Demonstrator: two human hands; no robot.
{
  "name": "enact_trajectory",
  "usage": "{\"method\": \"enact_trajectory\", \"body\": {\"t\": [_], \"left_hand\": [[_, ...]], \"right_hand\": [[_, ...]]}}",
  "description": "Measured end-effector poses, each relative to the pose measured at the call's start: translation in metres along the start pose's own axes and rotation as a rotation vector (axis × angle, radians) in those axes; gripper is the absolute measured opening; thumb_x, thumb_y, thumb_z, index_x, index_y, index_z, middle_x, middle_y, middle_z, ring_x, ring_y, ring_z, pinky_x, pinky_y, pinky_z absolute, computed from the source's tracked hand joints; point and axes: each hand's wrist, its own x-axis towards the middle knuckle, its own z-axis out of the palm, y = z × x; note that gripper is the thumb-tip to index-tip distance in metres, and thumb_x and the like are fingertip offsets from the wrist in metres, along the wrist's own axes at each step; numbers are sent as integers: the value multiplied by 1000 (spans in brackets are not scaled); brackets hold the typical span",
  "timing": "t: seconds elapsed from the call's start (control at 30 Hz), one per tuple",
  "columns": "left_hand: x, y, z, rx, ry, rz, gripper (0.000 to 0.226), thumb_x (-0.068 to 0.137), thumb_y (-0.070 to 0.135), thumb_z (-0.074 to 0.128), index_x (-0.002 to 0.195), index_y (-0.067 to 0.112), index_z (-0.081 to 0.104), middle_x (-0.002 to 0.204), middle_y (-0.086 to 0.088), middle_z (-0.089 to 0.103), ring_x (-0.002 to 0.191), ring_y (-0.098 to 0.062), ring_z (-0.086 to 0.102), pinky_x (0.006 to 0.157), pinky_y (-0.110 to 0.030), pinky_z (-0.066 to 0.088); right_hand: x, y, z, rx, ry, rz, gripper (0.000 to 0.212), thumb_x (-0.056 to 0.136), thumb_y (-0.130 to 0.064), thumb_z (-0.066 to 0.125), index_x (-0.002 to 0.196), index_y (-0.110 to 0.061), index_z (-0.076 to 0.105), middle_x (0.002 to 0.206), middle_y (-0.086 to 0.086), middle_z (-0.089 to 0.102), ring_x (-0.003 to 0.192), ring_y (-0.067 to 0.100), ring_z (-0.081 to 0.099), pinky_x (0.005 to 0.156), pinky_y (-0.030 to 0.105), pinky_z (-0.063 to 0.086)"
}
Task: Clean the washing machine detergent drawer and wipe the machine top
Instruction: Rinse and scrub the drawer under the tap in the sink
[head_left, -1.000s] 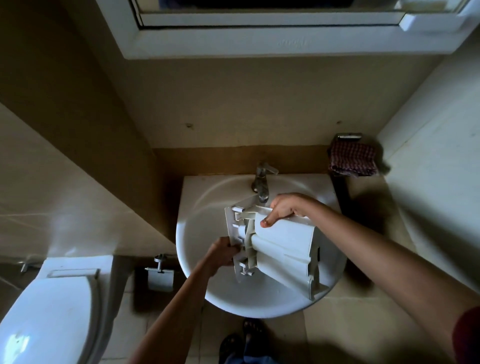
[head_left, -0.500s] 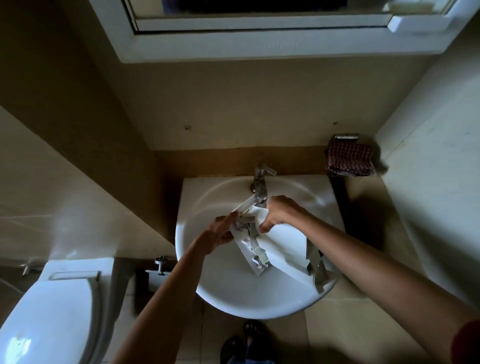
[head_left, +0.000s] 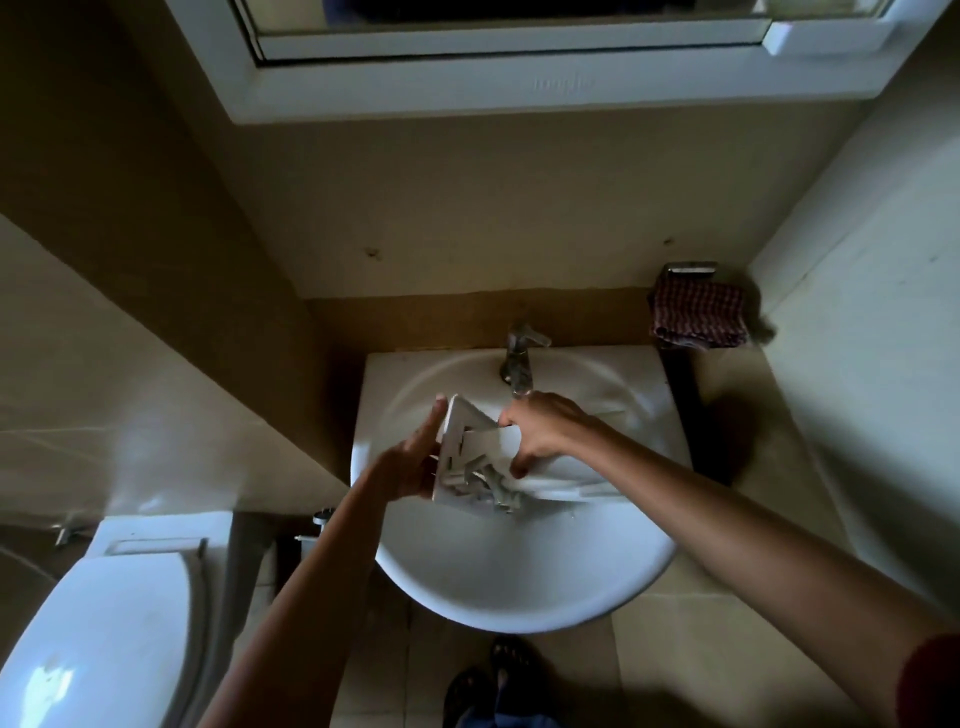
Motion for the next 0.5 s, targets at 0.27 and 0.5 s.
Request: {"method": "enact_trajectory", "body": {"t": [0.27,0.5], "left_hand": [[17,-13,1,-200,-131,-236,97,69,93,19,92,5,54,87,-14,54,78,-26,52,85,-34,40],[17,-22,8,-346,-223,-251,68,69,68,59,96,6,66,93,-17,67,86,-31,62,83,-40,50]], "right_hand": [[-36,-14,27,-201,87,-68,37,76,-27,75,110,-20,63,106,4,68,99,22,64,80,29,48],[-52,-5,51,-236,216,-267,35,79,-10,60,112,-23,60,104,6,68,99,26,64,78,33,48]]}}
